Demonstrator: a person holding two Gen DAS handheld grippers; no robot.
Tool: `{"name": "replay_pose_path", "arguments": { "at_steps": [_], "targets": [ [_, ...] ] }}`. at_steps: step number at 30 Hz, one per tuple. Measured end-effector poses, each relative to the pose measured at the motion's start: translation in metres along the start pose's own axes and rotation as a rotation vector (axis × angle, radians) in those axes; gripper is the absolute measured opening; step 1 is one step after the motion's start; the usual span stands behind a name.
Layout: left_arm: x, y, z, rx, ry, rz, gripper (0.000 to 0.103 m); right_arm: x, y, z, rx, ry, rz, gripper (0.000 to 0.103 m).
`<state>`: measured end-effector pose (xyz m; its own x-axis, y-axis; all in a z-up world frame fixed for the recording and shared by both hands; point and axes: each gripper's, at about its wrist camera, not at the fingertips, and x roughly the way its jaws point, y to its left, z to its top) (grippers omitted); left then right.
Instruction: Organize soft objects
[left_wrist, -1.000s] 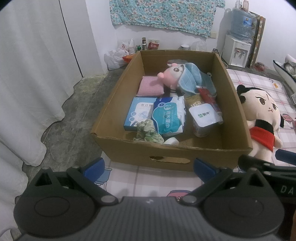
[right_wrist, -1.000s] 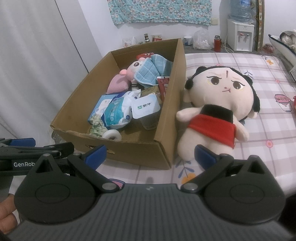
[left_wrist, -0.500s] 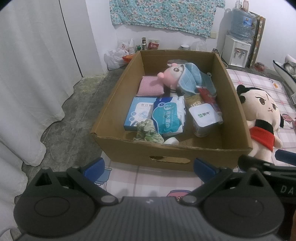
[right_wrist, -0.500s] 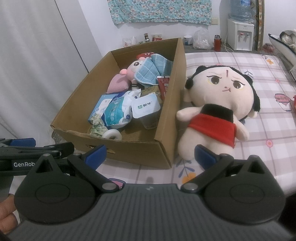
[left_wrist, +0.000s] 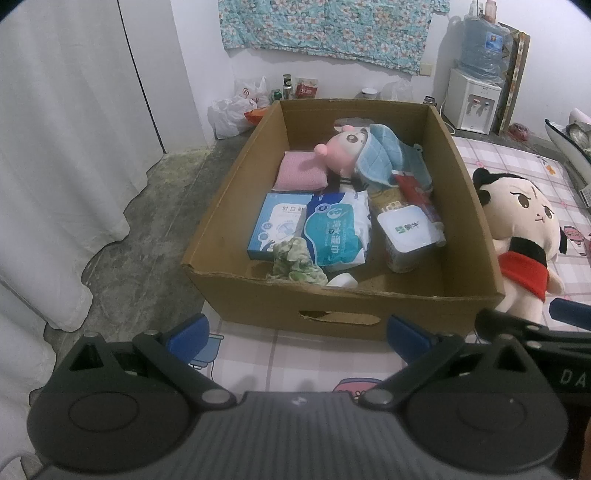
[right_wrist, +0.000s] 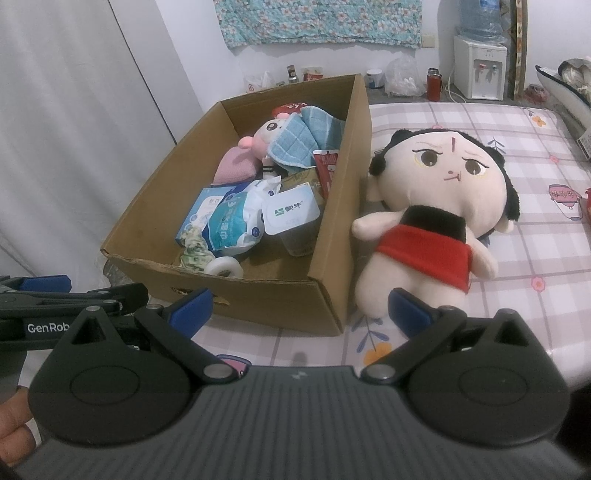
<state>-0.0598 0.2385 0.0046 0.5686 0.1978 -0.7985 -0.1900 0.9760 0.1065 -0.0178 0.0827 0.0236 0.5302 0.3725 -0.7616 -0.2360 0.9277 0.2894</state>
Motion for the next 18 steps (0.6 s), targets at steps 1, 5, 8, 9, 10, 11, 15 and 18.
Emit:
{"name": "replay_pose_path", "arguments": {
  "at_steps": [1, 5, 8, 9, 10, 11, 15, 18],
  "targets": [
    [0.0001, 0.0, 0.0, 0.0, 0.0, 0.0, 0.103, -0.0001, -0.0002, -0.0001, 0.0, 0.0, 0.0, 0.102],
    [-0.0002, -0.0002, -0.0002, 0.001, 0.0, 0.001, 0.103, -0.0002, 0.0, 0.0002, 0.001, 0.001, 0.0, 0.102],
    [-0.0002, -0.0002, -0.0002, 0.0, 0.001, -0.001, 0.103, -0.0003, -0.0001, 0.0003, 0.0, 0.0, 0.0, 0.102],
    [-0.0002, -0.0004, 0.0001, 0.0, 0.001, -0.001, 0.103, -0.0006, -0.0005, 0.0, 0.0, 0.0, 0.0, 0.102],
    [-0.0003, -0.0005, 0.0001, 0.0, 0.001, 0.0, 0.103, -0.0004, -0.0004, 0.0003, 0.0, 0.001, 0.0, 0.102],
    [-0.0004, -0.0005, -0.0001, 0.0, 0.001, 0.0, 0.103, -0.0003, -0.0002, 0.0004, 0.001, 0.001, 0.001, 0.102],
    [-0.0002, -0.0004, 0.0001, -0.001, 0.0, 0.0, 0.103, -0.0007, -0.0009, -0.0005, 0.002, 0.002, 0.001, 0.102],
    [-0.0002, -0.0003, 0.0, 0.0, 0.0, 0.0, 0.103, -0.0004, -0.0005, 0.0001, 0.001, 0.002, 0.001, 0.102]
  ]
}}
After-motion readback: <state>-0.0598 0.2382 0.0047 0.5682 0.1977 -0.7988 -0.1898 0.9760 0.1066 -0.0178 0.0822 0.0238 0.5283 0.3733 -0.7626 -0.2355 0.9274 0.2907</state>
